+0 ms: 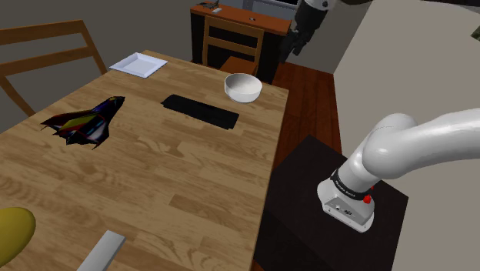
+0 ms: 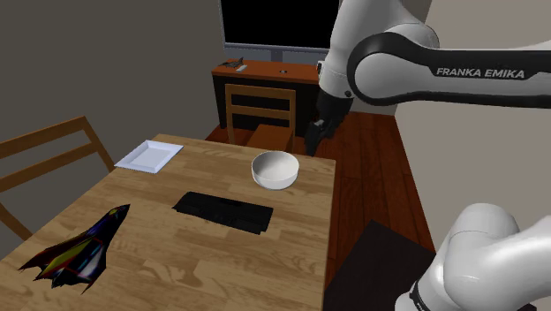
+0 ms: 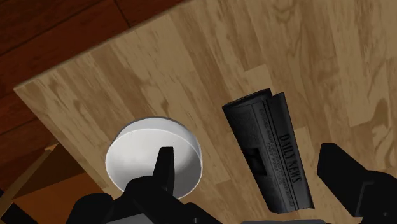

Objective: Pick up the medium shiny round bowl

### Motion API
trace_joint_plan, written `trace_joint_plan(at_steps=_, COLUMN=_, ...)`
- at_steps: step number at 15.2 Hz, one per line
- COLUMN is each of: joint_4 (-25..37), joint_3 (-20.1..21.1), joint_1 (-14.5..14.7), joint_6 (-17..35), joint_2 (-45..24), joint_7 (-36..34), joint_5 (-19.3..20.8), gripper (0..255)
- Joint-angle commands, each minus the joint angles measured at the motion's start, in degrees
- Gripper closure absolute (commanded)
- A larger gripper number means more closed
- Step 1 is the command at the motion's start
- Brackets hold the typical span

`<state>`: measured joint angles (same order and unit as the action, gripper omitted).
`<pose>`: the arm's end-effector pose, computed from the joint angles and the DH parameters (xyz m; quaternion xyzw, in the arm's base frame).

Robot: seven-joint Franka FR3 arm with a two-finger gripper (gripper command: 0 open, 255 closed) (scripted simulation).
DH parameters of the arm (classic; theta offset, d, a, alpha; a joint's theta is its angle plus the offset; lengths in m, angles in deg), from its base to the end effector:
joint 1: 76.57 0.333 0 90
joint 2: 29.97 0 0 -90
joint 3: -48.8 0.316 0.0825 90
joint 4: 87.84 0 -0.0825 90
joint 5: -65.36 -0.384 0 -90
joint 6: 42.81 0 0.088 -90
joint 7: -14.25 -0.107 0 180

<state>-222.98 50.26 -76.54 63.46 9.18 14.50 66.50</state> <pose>0.3606 0.0098 0.5825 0.9957 0.0149 0.0896 0.0171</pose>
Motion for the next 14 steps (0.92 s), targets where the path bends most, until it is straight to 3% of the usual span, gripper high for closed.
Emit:
trace_joint_plan(at_steps=1, joint_4=-0.6, joint_3=0.0, joint_1=-0.2, joint_6=4.1, joint_2=-3.5, joint_7=-0.1, joint_5=0.3, gripper=0)
trace_joint_plan(at_steps=14, joint_4=4.4, joint_3=0.8, joint_1=-1.7, joint_6=23.9, joint_2=-29.4, joint_7=-2.3, joint_5=3.5, gripper=0)
